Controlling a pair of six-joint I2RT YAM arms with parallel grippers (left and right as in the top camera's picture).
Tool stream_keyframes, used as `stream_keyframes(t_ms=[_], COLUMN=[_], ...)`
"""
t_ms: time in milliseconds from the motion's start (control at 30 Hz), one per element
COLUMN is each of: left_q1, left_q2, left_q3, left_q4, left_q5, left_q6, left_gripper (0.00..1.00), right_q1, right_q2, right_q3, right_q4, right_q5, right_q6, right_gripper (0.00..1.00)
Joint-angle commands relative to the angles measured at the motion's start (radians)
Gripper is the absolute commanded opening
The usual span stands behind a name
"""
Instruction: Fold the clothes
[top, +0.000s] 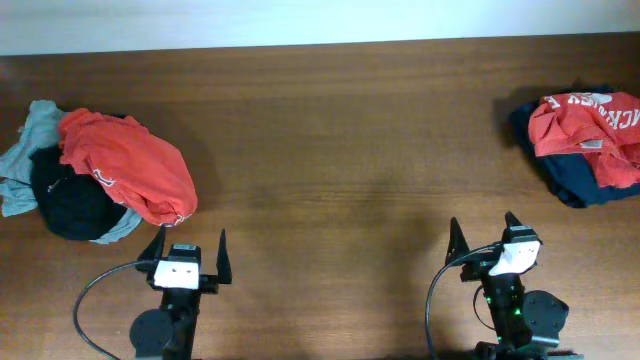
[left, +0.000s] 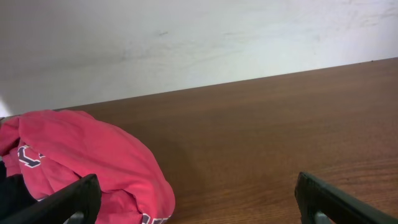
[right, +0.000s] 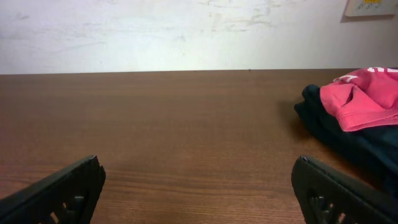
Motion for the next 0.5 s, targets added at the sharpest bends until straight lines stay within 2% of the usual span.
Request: stream_keyframes(t_ms=[0, 467], left_q1=[0.003, 0.003], left_q2=[-0.011, -0.011], left_q3=[-0.008, -0.008], left_q4=[0.001, 0.001], left_q5=[0.014, 0.014], left_q6=[-0.002, -0.002], left_gripper=[0.99, 0.99], right_q1=[0.005, 0.005], right_q2=[-0.007, -0.007], right_q3=[-0.009, -0.010], right_q4=[-0.001, -0.001], right_q5=[0.008, 0.008], right_q6=[0.005, 0.005], right_gripper=[0.99, 0.99])
